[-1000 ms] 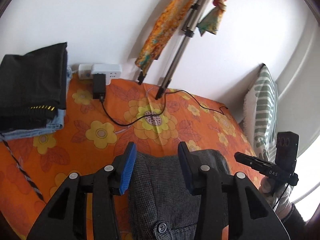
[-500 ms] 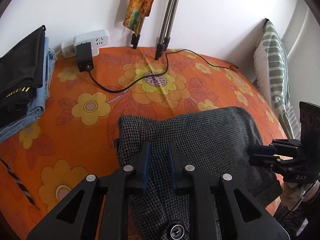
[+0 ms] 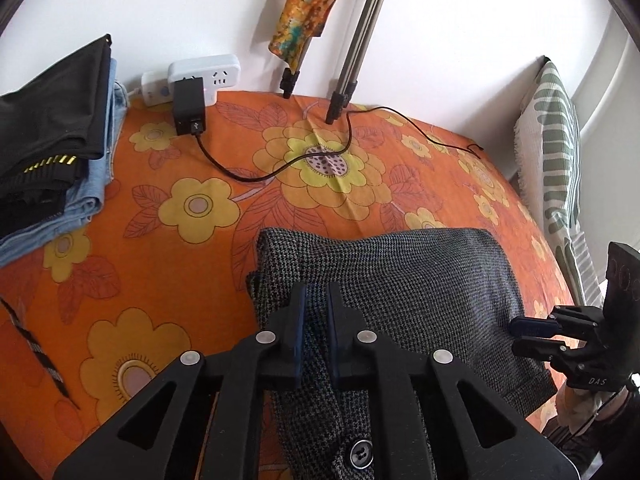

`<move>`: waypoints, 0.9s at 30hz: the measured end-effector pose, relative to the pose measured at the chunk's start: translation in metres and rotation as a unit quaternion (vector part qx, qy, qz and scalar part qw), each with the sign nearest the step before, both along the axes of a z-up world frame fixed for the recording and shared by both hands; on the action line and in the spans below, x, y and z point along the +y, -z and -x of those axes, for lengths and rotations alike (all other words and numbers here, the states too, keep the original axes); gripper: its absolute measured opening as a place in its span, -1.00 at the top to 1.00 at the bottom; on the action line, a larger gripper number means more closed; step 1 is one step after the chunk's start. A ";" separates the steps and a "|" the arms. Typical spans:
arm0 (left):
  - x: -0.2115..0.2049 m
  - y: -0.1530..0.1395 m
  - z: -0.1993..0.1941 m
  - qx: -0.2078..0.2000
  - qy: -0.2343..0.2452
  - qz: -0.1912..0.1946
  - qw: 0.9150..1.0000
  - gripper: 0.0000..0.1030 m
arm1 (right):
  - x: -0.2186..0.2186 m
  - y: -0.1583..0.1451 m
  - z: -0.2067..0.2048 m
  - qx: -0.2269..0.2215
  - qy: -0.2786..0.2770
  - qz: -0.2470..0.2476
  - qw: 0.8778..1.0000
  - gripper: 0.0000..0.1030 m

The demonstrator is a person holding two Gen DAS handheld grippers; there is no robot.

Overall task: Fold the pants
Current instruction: 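Move both tools to the folded edge of the grey shorts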

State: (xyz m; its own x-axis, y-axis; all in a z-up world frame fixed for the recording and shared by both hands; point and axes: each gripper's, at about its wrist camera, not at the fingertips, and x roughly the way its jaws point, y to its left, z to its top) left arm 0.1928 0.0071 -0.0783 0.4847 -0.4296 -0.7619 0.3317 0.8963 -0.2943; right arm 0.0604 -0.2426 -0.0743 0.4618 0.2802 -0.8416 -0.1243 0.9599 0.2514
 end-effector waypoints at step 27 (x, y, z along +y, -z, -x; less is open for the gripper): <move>0.018 0.005 0.027 0.058 -0.046 0.037 0.997 -0.14 | -0.060 0.018 -0.004 0.017 0.124 -0.028 0.992 -0.81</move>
